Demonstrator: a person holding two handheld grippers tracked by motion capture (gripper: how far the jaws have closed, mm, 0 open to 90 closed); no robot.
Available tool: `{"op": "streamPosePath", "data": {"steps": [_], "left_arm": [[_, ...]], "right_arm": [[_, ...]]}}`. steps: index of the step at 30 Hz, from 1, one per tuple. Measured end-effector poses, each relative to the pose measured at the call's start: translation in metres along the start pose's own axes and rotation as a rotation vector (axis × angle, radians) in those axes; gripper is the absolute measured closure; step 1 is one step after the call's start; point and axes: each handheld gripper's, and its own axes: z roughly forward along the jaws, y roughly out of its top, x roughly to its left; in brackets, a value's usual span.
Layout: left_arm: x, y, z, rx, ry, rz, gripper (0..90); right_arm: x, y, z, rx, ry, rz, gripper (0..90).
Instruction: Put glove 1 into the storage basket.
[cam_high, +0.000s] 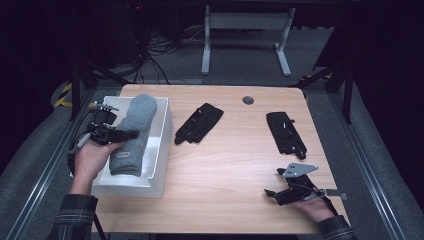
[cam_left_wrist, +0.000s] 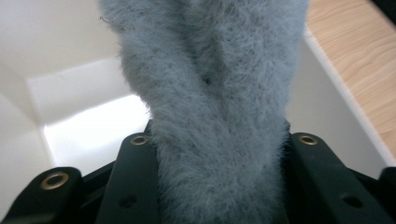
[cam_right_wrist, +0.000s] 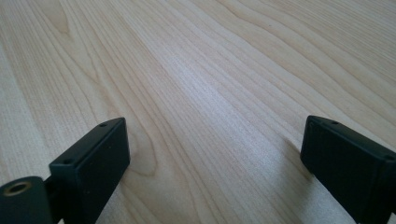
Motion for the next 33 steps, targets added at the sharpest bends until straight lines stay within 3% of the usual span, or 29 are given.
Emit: {"op": "streamPosePath", "data": {"steps": [8,13,19,23,25,27,29,33], "left_arm": [[0.020,-0.013,0.037,0.077,0.015,-0.035,61.2],[0.029,-0.020,0.054,0.114,-0.002,-0.057,60.7],[0.037,-0.025,0.071,0.175,0.028,-0.054,58.2],[0.043,-0.031,0.078,0.172,0.037,-0.082,50.5],[0.042,-0.030,0.079,0.170,0.038,-0.075,45.6],[0.038,-0.029,0.078,0.168,0.060,-0.069,34.7],[0.033,-0.026,0.074,0.153,0.108,-0.069,31.8],[0.026,-0.018,0.062,0.111,0.161,-0.071,20.5]], "right_arm": [[0.000,0.000,0.000,0.000,0.000,0.000,8.2],[0.000,0.000,0.000,-0.001,0.000,0.000,8.2],[0.000,0.000,0.000,0.000,-0.002,0.002,8.0],[0.000,0.000,0.000,0.000,-0.001,0.002,8.0],[0.000,0.000,0.000,0.000,-0.002,0.002,8.0],[0.000,0.000,0.000,0.000,-0.001,0.002,8.0],[0.000,0.000,0.000,0.000,-0.001,0.002,8.0],[0.000,0.000,0.000,0.000,-0.002,0.002,8.0]]}}
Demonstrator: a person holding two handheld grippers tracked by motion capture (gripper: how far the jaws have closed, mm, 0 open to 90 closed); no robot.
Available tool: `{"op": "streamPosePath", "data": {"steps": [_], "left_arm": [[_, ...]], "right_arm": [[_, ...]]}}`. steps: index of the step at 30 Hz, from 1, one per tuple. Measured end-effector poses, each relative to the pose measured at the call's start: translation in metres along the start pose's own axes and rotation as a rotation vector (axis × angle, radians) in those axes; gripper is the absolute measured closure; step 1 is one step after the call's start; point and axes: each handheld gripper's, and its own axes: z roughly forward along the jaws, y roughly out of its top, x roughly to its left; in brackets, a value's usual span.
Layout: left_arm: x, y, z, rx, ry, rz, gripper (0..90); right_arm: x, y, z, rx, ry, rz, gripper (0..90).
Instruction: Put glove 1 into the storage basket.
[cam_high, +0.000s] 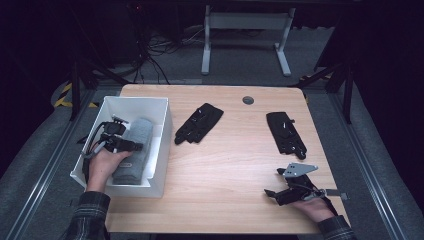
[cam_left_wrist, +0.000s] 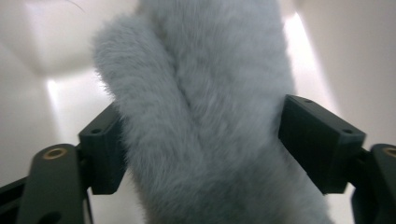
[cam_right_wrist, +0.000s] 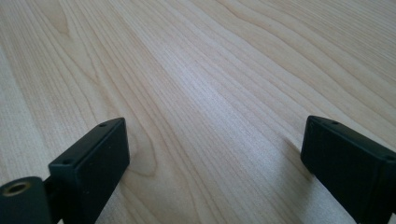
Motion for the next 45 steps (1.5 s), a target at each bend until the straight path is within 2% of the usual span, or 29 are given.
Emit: {"op": "streamPosePath", "data": {"steps": [2,5,9,11,15,21,26,31,35,36,42,45], "left_arm": [[-0.003,0.003,-0.007,-0.019,0.010,0.008,18.3],[-0.006,0.007,-0.017,-0.051,0.001,0.011,17.2],[-0.013,0.012,-0.037,-0.122,-0.030,0.025,16.3],[-0.017,0.015,-0.046,-0.144,-0.033,0.039,16.2],[-0.027,0.020,-0.063,-0.173,-0.068,0.072,15.6],[-0.046,0.027,-0.078,-0.207,-0.099,0.119,15.1],[-0.073,0.033,-0.088,-0.226,-0.142,0.175,14.3],[-0.102,0.039,-0.090,-0.235,-0.185,0.237,14.0],[-0.124,0.041,-0.087,-0.236,-0.217,0.270,12.3],[-0.131,0.041,-0.084,-0.231,-0.239,0.277,12.1],[-0.163,0.039,-0.067,-0.206,-0.257,0.341,8.0],[-0.175,0.036,-0.057,-0.208,-0.277,0.356,7.2]], "right_arm": [[0.000,0.000,0.000,0.000,0.000,0.000,8.0],[0.000,0.000,0.000,0.000,0.000,0.000,8.0],[0.000,0.000,0.000,0.000,0.000,0.000,8.0],[0.000,0.000,0.000,0.000,0.000,0.000,8.0],[0.000,0.000,0.000,0.000,-0.001,0.001,8.0],[0.000,0.000,0.000,0.000,-0.001,0.001,8.0],[0.000,0.000,0.000,0.000,-0.001,0.001,8.0],[0.000,0.000,0.000,0.000,-0.002,0.002,8.0],[0.000,0.000,0.000,0.000,-0.002,0.003,8.0],[0.000,0.000,0.000,0.000,-0.002,0.003,8.0],[0.000,0.000,0.000,0.000,-0.002,0.003,8.0],[0.000,0.000,0.000,0.000,-0.002,0.002,8.0]]}}
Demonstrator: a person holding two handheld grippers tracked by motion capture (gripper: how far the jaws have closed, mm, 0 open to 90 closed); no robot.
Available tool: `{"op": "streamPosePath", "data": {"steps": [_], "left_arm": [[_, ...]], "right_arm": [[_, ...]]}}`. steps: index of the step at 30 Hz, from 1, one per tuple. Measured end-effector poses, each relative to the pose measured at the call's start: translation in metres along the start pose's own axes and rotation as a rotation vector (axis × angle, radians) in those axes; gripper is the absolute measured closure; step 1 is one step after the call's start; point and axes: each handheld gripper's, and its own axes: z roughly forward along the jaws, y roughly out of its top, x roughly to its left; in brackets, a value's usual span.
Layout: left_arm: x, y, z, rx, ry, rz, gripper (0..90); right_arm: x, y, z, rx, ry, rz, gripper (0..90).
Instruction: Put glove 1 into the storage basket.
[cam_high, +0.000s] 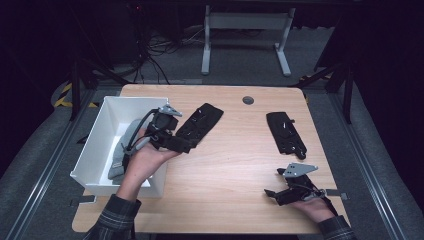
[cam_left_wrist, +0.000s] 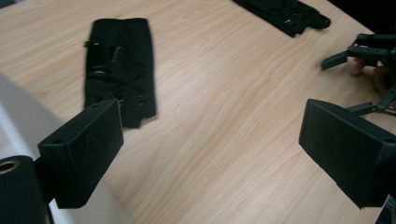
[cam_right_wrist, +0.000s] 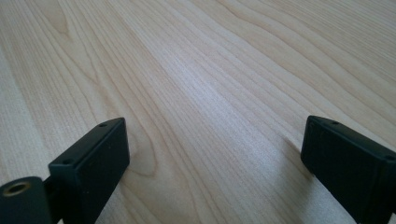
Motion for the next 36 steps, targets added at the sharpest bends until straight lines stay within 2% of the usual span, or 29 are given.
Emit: {"op": "streamPosePath", "data": {"steps": [2,6,10,14,16,17,20,24,29,36], "left_arm": [[-0.008,-0.001,0.009,0.005,0.011,0.016,5.8],[-0.017,-0.005,0.022,0.001,-0.008,0.018,5.1],[-0.028,-0.014,0.037,-0.004,-0.018,0.037,5.1],[-0.037,-0.023,0.047,-0.025,-0.008,0.051,5.2],[-0.041,-0.029,0.053,-0.018,-0.014,0.057,5.2],[-0.044,-0.032,0.055,-0.021,-0.002,0.065,5.2],[-0.047,-0.041,0.060,-0.025,-0.001,0.075,5.3],[-0.047,-0.058,0.071,-0.028,-0.013,0.060,5.6],[-0.049,-0.076,0.084,0.004,-0.017,0.076,5.6],[-0.054,-0.096,0.095,0.026,0.008,0.108,3.7]], "right_arm": [[0.000,0.000,0.000,0.000,0.000,0.000,8.0],[0.000,0.000,0.000,0.001,0.000,0.000,8.0],[0.000,0.000,0.000,0.001,0.000,0.000,8.0],[0.000,0.000,0.000,0.001,-0.001,-0.001,8.0],[0.000,0.000,0.000,0.000,-0.002,0.000,8.0],[0.000,0.000,0.000,0.001,-0.002,0.001,8.0],[0.000,0.000,0.000,0.000,-0.002,0.001,8.0],[0.000,0.000,0.000,0.000,-0.002,0.001,7.9],[0.000,0.000,0.000,0.000,-0.003,0.001,7.9],[0.000,0.000,0.000,0.000,-0.003,0.002,7.9]]}}
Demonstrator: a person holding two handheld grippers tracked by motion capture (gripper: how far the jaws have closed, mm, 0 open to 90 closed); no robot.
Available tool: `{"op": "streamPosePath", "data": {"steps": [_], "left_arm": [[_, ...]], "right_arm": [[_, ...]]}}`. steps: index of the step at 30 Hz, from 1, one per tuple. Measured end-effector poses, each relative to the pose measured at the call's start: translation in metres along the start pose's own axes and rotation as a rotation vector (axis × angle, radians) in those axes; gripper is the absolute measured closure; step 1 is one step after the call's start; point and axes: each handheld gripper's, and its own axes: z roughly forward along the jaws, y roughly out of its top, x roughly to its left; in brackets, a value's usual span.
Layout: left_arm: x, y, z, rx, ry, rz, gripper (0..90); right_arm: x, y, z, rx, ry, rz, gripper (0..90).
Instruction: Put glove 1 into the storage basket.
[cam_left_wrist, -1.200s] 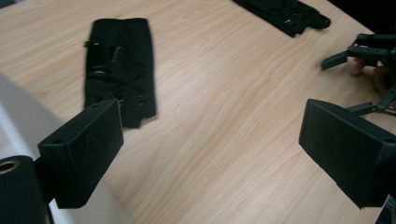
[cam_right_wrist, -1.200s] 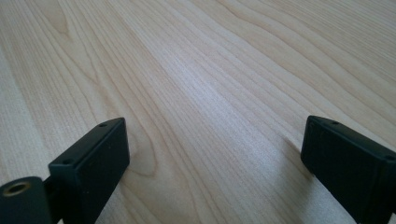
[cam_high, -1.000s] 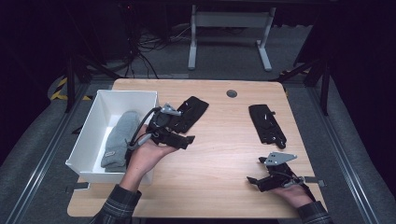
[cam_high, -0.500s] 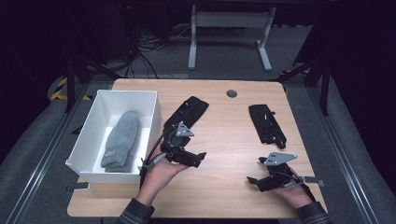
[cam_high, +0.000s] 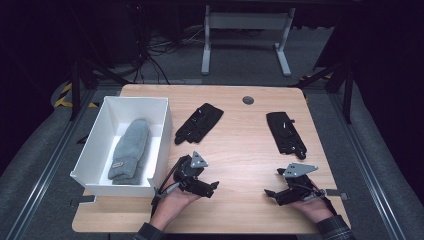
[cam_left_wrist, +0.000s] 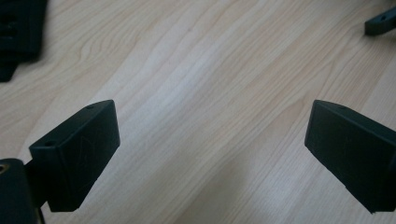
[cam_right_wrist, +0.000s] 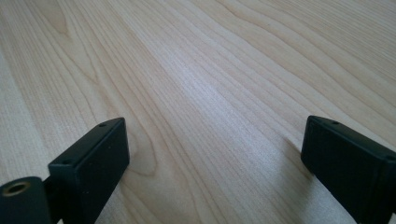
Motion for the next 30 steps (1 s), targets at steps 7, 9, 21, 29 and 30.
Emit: {"op": "streamPosePath", "data": {"steps": [7,9,21,29,30], "left_arm": [[0.000,-0.015,0.013,0.058,-0.002,0.019,0.0],[0.003,-0.018,0.017,0.075,-0.002,0.015,0.0],[0.008,-0.030,0.026,0.019,-0.012,0.068,0.0],[0.008,-0.030,0.026,0.019,-0.011,0.071,0.0],[0.008,-0.030,0.026,0.019,-0.015,0.068,0.0]], "right_arm": [[0.000,0.000,0.000,0.001,0.002,-0.001,7.6],[-0.001,0.001,0.000,0.006,0.003,-0.004,7.3],[-0.004,0.011,-0.014,0.038,0.004,-0.011,15.3],[-0.023,0.022,-0.022,0.016,-0.028,0.028,28.9],[-0.026,0.024,-0.022,0.008,-0.034,0.041,31.2]]}}
